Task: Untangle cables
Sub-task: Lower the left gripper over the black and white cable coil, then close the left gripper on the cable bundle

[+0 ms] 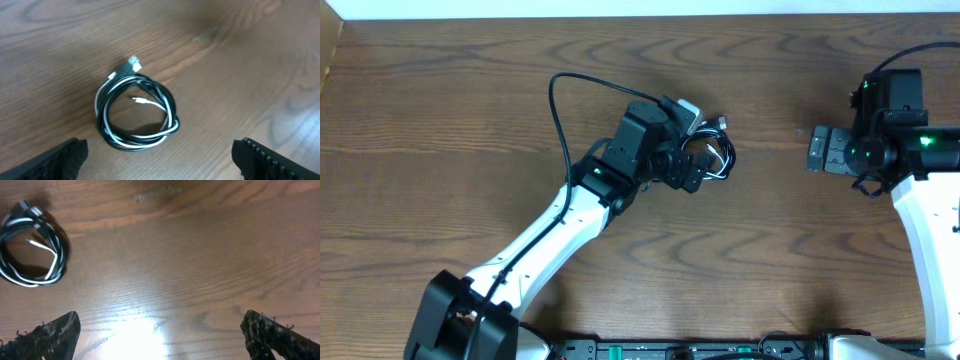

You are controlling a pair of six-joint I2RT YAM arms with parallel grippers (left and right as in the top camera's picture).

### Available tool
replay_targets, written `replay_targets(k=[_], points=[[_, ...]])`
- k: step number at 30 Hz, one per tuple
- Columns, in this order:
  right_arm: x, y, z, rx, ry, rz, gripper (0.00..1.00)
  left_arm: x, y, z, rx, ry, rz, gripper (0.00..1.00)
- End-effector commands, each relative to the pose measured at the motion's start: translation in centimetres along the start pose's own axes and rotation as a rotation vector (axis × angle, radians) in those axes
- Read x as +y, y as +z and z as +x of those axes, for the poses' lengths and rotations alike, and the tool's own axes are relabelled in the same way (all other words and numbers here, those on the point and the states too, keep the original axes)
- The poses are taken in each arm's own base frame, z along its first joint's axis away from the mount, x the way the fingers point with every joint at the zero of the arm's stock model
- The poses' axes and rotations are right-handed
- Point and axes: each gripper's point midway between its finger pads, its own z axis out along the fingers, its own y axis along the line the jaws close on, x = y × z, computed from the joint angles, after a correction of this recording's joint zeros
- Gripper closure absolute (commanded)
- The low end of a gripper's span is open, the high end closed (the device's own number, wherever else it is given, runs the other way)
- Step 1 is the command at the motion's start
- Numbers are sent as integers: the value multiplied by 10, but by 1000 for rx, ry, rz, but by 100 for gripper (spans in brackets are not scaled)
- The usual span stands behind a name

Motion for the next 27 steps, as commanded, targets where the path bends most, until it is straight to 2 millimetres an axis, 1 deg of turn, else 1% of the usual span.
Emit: replay_targets(k=[1,4,7,8,13,16,18,21,23,27], points=[[-4,11,6,12,16,20,1,9,7,-3,-9,-52,-46,2],[-3,19,11,21,15,20,1,12,14,-4,-17,-50,-51,2],[-2,26,18,40,13,14,1,23,20,-1,-14,-52,-107,2],[-2,28,20,45,12,10,1,28,24,2,-5,-55,-125,2],[1,37,24,50,12,-3,1,35,43,23,54,-55,-133,2],[2,38,25,53,12,-7,1,39,53,33,81,-51,-136,2],[2,39,26,54,12,-7,1,42,57,37,90,-35,-148,2],[1,39,26,56,12,-6,1,54,58,39,93,-20,-232,2],[1,39,26,55,12,-6,1,55,58,39,95,21,-257,2],[2,39,25,48,13,-8,1,45,61,40,104,99,-244,2]])
